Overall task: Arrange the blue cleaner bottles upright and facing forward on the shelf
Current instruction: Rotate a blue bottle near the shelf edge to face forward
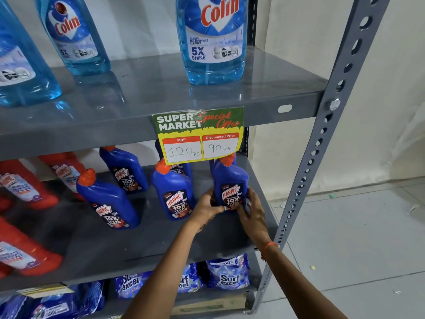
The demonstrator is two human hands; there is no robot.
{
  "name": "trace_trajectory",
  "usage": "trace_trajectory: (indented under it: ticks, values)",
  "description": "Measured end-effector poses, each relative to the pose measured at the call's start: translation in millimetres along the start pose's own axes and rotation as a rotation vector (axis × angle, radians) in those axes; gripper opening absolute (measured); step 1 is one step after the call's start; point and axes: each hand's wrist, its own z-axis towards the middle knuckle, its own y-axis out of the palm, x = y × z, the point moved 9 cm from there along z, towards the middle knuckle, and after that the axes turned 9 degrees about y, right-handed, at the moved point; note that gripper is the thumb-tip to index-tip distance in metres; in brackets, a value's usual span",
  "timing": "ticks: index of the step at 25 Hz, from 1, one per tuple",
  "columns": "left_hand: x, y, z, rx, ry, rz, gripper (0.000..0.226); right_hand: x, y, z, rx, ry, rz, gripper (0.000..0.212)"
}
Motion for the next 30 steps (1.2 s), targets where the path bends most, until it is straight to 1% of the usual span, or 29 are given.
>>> trace_trajectory:
  ticks: [2,5,8,10,13,15,20,23,26,28,30]
  values:
    - [-7.6,-2.5,0.0,0.02,-0.012,0.043,0.048,1.8,1.6,-0.1,-0.012,0.007,-0.019,0.049]
    - [-12.5,-4.7,0.6,0.042,-0.012,0.083,0.047,-0.1,4.3,-1.2,-0.022,0.042,-0.02,0.039]
    - [-13.9,-4.1,-3.5,0.047,-0.022,0.133,0.046,1.2,3.6,-9.6,0.008,0.057,-0.052,0.035]
    - [-19.0,-0.2,-10.9,0.052,-0.026,0.167,0.048,4.9,-0.5,-22.1,0.051,0.06,-0.065,0.036]
    - [-22.7,8.2,-29.4,0.061,-0.01,0.201,0.045,10.3,-8.1,-43.1,0.136,0.07,-0.067,0.038]
    - [-18.1,13.1,-40.7,0.07,0.005,0.193,0.044,13.0,-9.6,-51.3,0.156,0.095,-0.045,0.04]
    - [-10.3,16.8,-53.3,0.083,-0.015,0.166,0.048,11.9,-11.8,-62.0,0.144,0.09,-0.012,0.043]
    - [-9.2,18.4,-56.5,0.1,-0.06,0.166,0.052,12.1,-12.5,-63.0,0.123,0.109,-0.023,0.045]
    - [-6.4,19.9,-58.5,0.096,-0.078,0.169,0.053,10.4,-10.2,-65.4,0.111,0.127,-0.021,0.042]
    - [-2.6,22.3,-60.6,0.065,-0.089,0.172,0.055,9.9,-9.3,-71.3,0.166,0.131,-0.048,0.042]
    - [-2.5,23.9,-65.9,0.033,-0.122,0.176,0.062,4.4,-9.7,-86.1,0.272,0.142,-0.006,0.041]
